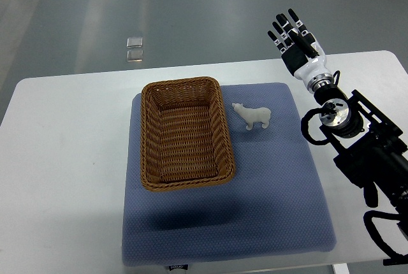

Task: Place white bear in brown basket with right hand
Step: 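Move the right hand over the mat toward the white bear figurine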

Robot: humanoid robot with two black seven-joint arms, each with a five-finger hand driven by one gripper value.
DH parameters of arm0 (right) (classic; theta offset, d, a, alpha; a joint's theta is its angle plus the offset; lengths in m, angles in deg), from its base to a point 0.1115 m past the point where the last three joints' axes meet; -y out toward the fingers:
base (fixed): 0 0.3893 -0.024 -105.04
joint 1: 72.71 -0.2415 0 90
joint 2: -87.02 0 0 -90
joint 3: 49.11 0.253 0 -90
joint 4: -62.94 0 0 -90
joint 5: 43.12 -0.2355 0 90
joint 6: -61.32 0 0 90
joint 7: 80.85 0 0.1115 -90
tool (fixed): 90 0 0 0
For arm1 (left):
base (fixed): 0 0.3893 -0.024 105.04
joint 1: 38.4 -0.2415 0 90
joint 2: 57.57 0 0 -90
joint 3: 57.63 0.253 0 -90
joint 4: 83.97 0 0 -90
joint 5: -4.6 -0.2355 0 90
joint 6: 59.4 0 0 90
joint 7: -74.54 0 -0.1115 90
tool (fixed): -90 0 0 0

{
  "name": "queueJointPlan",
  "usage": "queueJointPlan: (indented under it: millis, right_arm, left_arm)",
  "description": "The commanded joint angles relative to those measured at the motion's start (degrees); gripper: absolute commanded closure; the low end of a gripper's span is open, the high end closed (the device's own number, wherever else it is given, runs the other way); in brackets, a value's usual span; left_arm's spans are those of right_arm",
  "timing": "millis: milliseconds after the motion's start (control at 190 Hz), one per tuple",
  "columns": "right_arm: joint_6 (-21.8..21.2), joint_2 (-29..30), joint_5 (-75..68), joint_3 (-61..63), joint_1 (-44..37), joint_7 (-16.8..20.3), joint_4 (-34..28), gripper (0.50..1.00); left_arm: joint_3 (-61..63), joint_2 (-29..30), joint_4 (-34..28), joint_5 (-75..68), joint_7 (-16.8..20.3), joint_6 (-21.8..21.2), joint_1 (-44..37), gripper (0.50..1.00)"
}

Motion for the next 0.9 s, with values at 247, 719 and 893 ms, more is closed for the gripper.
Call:
queueJointPlan:
  millis: [247, 719, 893]
  right_arm:
    - [0.0, 0.0, 0.09, 0.0, 0.04, 0.0, 0.0, 0.572]
    - [-0.97, -7.3, 10.46, -12.92, -7.52, 1.67, 0.62, 0.572]
    - [-1.93, -13.18, 17.67, -25.67, -15.43, 6.06, 0.62, 0.574]
  left_arm:
    - [-0.16, 0.0, 0.0, 0.0, 0.0, -0.06, 0.0, 0.5]
    - [-0.07, 0.0, 0.0, 0.0, 0.0, -0.15, 0.0, 0.5]
    - [-0.34, 0.0, 0.0, 0.0, 0.0, 0.12, 0.08, 0.5]
